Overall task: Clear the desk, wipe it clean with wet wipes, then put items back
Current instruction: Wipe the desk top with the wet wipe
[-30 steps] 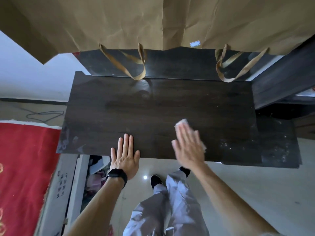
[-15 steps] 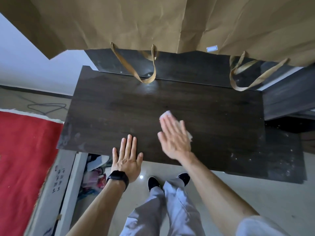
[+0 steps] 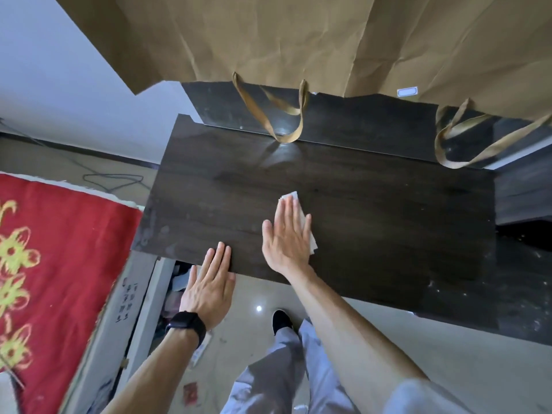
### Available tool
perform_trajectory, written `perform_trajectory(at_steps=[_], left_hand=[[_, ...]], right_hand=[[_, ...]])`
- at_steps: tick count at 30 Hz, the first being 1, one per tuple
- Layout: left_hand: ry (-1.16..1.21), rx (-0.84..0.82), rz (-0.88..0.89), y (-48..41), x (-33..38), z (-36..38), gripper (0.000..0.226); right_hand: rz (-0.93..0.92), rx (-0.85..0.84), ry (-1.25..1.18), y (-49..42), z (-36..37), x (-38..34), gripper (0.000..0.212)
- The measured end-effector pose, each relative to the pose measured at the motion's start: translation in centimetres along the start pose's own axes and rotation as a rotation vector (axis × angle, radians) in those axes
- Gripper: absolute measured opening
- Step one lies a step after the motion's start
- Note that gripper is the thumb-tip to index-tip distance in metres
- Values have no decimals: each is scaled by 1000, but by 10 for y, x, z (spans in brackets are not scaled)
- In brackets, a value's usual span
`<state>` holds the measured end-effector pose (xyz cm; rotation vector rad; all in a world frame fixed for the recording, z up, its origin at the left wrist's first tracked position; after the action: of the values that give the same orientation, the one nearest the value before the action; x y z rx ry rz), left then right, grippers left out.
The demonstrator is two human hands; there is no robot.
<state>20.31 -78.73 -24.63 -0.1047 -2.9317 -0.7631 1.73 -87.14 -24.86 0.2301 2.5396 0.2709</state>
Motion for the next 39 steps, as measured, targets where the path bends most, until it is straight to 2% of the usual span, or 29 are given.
perform_trajectory(at_steps=[3, 6, 8, 12, 15, 17, 20, 22, 27, 32, 34, 36, 39], left_hand=[[-2, -17, -11, -4, -1, 0, 59], [7, 6, -62, -5, 7, 0, 62], [-5, 49, -56, -6, 18, 0, 64], [-61, 81, 106, -17, 67, 3, 65], [-62, 84, 201, -31, 115, 2, 63], [-74, 100, 258, -38, 147, 0, 61], [-87, 85, 314, -53, 184, -3, 61], [-126, 80, 358, -63, 206, -4, 62], [-176, 81, 349, -90, 246, -3, 64], [-213, 8, 202, -104, 258, 4, 65], [-246, -50, 183, -103, 262, 5, 64], [-261, -71, 158, -102, 263, 2, 64], [-267, -110, 127, -101, 266, 0, 65]], right_hand=[[-170, -42, 50, 24, 31, -43, 66], [-291, -53, 94, 76, 32, -30, 62], [-200, -14, 135, 95, 9, 24, 60], [163, 145, 208, 96, -74, 159, 62], [363, 247, 116, 73, -106, 198, 65], [309, 225, 135, 58, -98, 178, 66], [33, 91, 202, 55, -71, 137, 61], [-75, 54, 197, 45, -80, 143, 60], [60, 159, 202, -26, -138, 204, 63], [-39, 123, 120, -72, -132, 180, 64], [127, 230, 51, -73, -148, 207, 64], [398, 352, -5, -57, -171, 252, 65], [687, 439, -87, -23, -197, 315, 68]])
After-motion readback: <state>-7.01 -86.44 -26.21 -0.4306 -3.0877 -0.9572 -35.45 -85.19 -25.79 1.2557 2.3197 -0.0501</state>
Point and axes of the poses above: each hand's wrist, its own y-axis away from the middle knuckle, its own z-axis out of the palm, x = y × z, the point moved 9 cm from there along -y, towards the middle knuckle, and after that the axes turned 8 degrees about -y, right-handed, at the moved point
